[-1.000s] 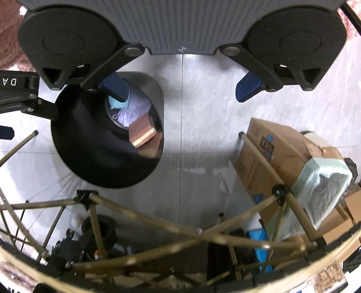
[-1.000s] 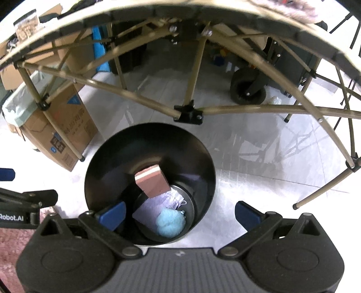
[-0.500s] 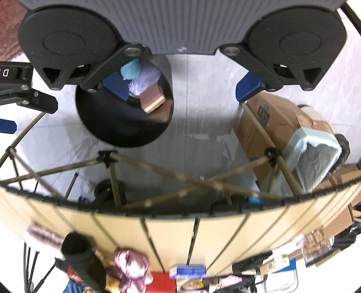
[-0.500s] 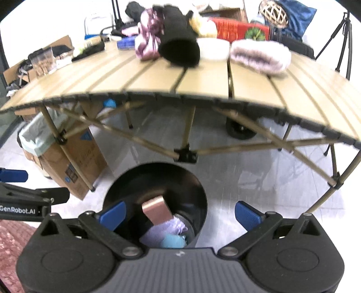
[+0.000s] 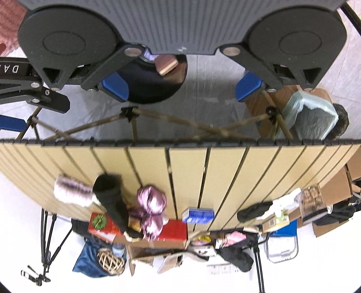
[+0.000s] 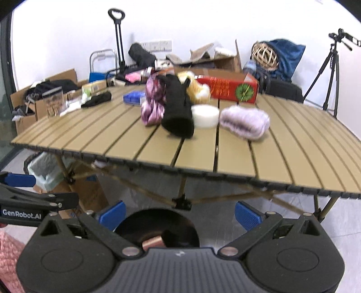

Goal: Collect trash

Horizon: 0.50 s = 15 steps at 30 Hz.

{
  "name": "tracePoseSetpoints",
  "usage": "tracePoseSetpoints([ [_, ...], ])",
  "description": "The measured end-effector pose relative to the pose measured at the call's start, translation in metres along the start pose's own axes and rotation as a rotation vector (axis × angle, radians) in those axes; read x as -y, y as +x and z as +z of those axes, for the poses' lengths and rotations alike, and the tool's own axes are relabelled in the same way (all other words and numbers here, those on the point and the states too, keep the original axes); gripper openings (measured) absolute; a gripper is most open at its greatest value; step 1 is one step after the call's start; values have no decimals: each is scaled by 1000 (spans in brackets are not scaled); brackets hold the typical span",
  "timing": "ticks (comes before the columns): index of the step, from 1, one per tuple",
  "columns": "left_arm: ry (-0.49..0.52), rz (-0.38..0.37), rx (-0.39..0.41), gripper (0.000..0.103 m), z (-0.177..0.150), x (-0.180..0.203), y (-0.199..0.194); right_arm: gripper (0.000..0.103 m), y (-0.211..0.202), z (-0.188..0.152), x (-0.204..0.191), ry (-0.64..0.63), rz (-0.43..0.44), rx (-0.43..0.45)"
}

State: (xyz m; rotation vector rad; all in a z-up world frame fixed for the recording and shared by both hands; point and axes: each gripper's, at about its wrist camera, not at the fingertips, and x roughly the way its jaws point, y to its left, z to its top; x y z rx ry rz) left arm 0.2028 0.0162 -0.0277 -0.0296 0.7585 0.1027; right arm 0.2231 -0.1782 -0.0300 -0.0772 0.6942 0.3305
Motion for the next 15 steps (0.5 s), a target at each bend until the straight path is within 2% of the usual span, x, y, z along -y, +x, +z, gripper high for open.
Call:
tracePoseSetpoints([
  [15,-44,-56,155,103,50,16,-16,103,-29,36,16,49,-52,180],
])
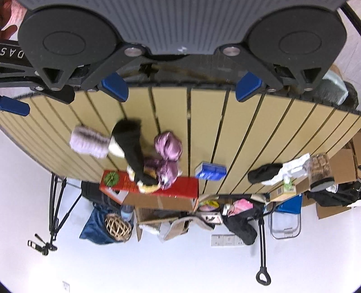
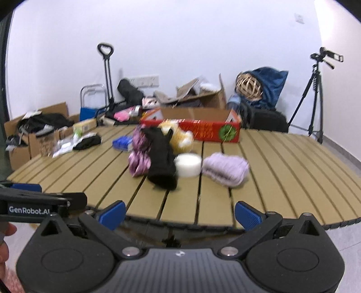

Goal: Collect trash

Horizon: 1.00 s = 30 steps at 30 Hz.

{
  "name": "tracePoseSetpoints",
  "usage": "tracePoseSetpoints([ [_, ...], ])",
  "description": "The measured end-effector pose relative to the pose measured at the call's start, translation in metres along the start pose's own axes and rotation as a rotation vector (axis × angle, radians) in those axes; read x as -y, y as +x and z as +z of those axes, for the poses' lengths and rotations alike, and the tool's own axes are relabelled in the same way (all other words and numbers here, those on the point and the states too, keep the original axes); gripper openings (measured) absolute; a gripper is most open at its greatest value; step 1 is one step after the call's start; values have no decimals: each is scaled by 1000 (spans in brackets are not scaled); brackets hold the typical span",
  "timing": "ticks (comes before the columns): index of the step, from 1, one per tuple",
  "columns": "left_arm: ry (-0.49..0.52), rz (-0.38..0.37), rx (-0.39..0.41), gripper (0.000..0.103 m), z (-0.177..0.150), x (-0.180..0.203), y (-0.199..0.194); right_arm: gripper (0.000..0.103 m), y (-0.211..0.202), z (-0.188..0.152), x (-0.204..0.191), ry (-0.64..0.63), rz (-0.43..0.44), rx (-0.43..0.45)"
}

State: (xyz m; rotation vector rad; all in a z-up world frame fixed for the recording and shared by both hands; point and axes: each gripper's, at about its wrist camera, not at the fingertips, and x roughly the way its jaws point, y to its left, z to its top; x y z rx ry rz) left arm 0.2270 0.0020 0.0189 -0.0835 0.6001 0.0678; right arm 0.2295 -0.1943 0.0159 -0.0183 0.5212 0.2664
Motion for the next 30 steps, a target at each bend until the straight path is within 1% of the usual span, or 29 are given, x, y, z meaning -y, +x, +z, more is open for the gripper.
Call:
tracePoseSetpoints([
  [5,-23,-5,40,103,12,5,8,103,4,11,13,37,-24,53],
  [9,-35,5,56,103,20,8,20,103,17,17,22,65,-48,76],
  [15,-62,14,65,103,33,10,44,103,37,26,34,70,-90,122],
  [18,-50,2,109,103,37,16,53,103,50,31,43,67,-122,139],
  [21,-41,4,126,103,40,24,62,103,66,32,53,64,-150,136],
  [23,-41,1,133,103,44,28,70,103,77,30,61,63,-153,133],
  [30,-38,29,120,103,52,29,96,103,119,23,76,41,-183,98],
])
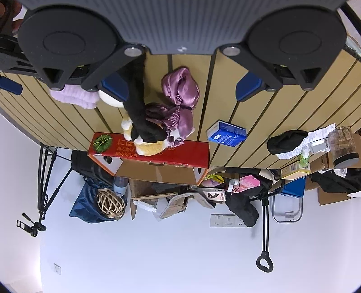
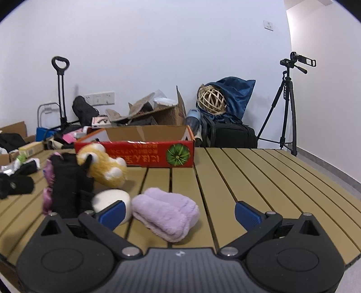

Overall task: Collect trash
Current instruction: 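Reach the right gripper to the lavender fuzzy cloth and close on it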

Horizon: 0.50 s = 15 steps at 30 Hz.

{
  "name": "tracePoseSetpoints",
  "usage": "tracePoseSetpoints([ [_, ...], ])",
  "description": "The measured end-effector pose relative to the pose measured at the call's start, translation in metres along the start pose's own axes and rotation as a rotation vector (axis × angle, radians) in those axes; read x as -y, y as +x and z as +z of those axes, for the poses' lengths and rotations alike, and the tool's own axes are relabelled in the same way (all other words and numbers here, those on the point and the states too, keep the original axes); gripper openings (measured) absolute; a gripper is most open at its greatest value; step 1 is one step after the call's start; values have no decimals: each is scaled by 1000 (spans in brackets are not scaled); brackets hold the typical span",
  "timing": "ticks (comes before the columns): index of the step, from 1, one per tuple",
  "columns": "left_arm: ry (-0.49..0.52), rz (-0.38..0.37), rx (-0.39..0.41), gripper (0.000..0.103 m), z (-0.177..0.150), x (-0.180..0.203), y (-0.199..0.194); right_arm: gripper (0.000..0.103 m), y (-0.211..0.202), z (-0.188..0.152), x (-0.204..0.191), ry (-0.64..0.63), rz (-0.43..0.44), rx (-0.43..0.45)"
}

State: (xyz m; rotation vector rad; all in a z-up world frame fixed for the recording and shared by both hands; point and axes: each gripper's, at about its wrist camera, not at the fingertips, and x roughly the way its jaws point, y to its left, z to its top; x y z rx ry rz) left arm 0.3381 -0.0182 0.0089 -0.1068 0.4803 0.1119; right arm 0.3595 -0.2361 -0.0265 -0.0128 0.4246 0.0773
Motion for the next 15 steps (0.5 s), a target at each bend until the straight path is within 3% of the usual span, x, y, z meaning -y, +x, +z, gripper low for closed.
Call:
tracePoseSetpoints([
  [13,-3,48,-38,103,3,-21,33,103,61,0,-10,-28,-10,-94],
  [15,5,55,-49,103,3,-23,38,99,65,0,-11,-27,-7,-102],
])
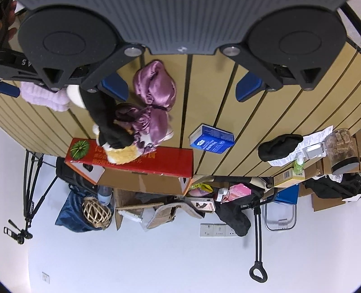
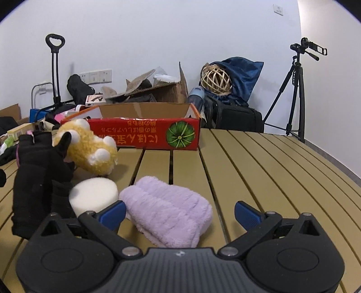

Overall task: Collect trash
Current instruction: 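Reach the right gripper to the lavender fuzzy cloth and close on it, then grasp the pink satin bonnet with the left gripper while the right gripper holds the lavender cloth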

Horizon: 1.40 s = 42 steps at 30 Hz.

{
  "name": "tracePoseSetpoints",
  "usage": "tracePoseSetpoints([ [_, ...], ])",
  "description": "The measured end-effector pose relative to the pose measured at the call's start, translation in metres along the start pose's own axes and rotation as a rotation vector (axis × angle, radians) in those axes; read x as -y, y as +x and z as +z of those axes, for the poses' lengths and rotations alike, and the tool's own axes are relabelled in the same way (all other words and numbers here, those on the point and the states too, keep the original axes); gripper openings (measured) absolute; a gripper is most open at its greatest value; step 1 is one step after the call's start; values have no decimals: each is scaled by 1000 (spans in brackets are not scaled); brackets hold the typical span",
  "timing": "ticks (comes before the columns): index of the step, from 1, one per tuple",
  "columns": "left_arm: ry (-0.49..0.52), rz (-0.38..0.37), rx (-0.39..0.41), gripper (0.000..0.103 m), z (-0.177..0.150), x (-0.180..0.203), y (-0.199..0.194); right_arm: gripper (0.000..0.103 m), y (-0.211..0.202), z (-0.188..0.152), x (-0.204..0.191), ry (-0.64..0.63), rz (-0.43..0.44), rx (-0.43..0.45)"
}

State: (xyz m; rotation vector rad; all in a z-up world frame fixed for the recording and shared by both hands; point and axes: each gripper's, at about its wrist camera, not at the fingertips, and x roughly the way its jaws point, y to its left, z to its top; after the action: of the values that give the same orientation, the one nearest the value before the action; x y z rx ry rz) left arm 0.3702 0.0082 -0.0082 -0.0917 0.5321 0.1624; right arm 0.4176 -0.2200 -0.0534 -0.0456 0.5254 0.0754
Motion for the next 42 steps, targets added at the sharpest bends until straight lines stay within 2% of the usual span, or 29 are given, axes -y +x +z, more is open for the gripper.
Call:
tracePoseSetpoints([
  [1,3,7,-8,103,0,0,3,97,2,0,0,10,6,-5],
  [3,7,15,-20,103,-2,-1,7,82,3,-1,2,40,31,-15],
  [7,20,22,-24,103,-4,-2,12,62,2,-2,0,40,44,-18],
  [9,18,15,-23,103,-4,-3,13,46,1,-3,-1,33,40,-20],
  [12,15,-5,-15,103,-5,-5,16,37,-5,-4,1,45,35,-12],
  [21,-15,-54,-9,103,-4,-4,32,33,-25,-5,18,118,-36,77],
  [25,9,-27,2,103,-1,0,41,33,-25,-6,23,139,-51,90],
  [29,23,-56,-11,102,2,5,50,33,-24,-7,24,149,-57,98],
  [32,31,-69,-23,95,5,8,56,33,-24,-7,23,158,-54,103],
  [38,44,-74,-69,73,1,13,66,33,-22,-10,20,155,-57,101],
  [41,28,-118,-87,54,-2,12,68,33,-23,-11,18,155,-51,101],
  [42,29,-140,-86,43,-2,12,68,33,-23,-11,18,155,-47,102],
])
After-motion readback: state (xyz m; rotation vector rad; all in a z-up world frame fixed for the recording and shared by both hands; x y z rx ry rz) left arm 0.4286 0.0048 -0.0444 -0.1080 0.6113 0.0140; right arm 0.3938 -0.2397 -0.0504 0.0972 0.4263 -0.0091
